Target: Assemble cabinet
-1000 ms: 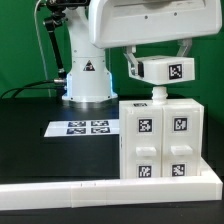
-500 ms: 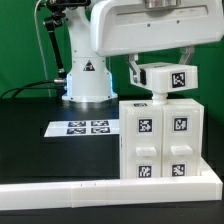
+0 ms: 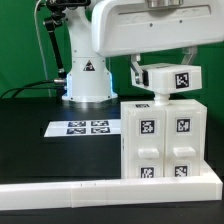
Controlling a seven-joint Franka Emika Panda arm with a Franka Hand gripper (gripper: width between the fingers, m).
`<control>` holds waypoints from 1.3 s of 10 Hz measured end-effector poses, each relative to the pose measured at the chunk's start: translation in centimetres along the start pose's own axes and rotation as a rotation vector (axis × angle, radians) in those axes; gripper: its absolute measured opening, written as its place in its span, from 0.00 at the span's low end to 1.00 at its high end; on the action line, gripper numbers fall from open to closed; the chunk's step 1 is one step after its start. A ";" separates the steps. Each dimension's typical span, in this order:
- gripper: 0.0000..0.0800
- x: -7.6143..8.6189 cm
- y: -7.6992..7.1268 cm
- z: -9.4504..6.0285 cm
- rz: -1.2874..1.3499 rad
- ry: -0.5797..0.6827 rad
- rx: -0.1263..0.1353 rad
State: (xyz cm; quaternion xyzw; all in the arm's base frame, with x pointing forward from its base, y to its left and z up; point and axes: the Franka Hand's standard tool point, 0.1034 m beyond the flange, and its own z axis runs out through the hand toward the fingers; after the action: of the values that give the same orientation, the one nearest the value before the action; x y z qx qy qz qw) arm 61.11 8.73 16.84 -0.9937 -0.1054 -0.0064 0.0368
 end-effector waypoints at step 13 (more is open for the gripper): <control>0.68 -0.1 1.4 1.8 0.007 0.080 -0.019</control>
Offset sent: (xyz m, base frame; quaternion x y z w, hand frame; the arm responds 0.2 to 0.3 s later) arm 0.0029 -0.0001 -0.0069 -0.0105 -0.0059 -0.0352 0.9993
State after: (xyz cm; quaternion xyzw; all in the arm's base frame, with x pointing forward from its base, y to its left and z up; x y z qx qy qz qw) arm 61.31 7.44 14.97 -0.9933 -0.1005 -0.0469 0.0316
